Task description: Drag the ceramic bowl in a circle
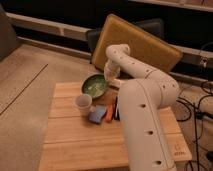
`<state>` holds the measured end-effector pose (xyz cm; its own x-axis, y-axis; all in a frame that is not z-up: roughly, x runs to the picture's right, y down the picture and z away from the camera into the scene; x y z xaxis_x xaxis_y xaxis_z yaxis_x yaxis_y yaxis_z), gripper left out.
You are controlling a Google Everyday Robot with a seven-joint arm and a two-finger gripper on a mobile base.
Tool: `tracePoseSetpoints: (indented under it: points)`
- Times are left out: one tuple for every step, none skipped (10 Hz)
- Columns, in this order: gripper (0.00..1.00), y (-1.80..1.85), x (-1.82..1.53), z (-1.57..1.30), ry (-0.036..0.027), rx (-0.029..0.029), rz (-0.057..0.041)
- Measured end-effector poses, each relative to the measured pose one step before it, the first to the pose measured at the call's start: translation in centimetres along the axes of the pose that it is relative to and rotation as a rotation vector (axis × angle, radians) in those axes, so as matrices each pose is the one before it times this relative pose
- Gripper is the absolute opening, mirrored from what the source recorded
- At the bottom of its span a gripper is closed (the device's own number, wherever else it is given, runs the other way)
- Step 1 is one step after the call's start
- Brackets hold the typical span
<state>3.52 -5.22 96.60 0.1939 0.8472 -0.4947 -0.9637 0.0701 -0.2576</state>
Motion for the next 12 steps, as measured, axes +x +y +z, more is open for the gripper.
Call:
tracePoseSetpoints:
  points:
    - [0.0, -1.02, 0.486, -0.062, 0.01412, 0.02329, 0.0215]
    - [0.0, -0.787, 0.258, 0.12, 0.01101, 0.01689, 0.01426]
    - [0.0, -0.484, -0.013, 0.028, 0.0059, 0.01255, 0.00465]
    - [0.0, -0.302, -0.42, 0.122, 0.00757, 0.01968, -0.00696]
    - [0.0, 0.139, -0.519, -0.029, -0.00177, 0.00565, -0.0148]
    - [0.0, 0.415, -0.656, 0.018, -0.00555, -0.00036, -0.01886]
    - [0.0, 0.943, -0.994, 0.086, -0.01372, -0.01259, -0.0232]
    - [0.0, 1.518, -1.094, 0.324, -0.01686, -0.02632, -0.02329]
    - [0.0, 1.405, -0.718, 0.349, -0.01152, -0.02508, -0.01738]
    - [0.0, 1.362, -0.488, 0.3, -0.00999, -0.03064, -0.01168]
    - [0.0, 1.224, -0.142, 0.239, -0.00368, -0.02869, -0.00761]
    - [0.0, 1.232, 0.207, 0.037, 0.00407, -0.0248, -0.00897]
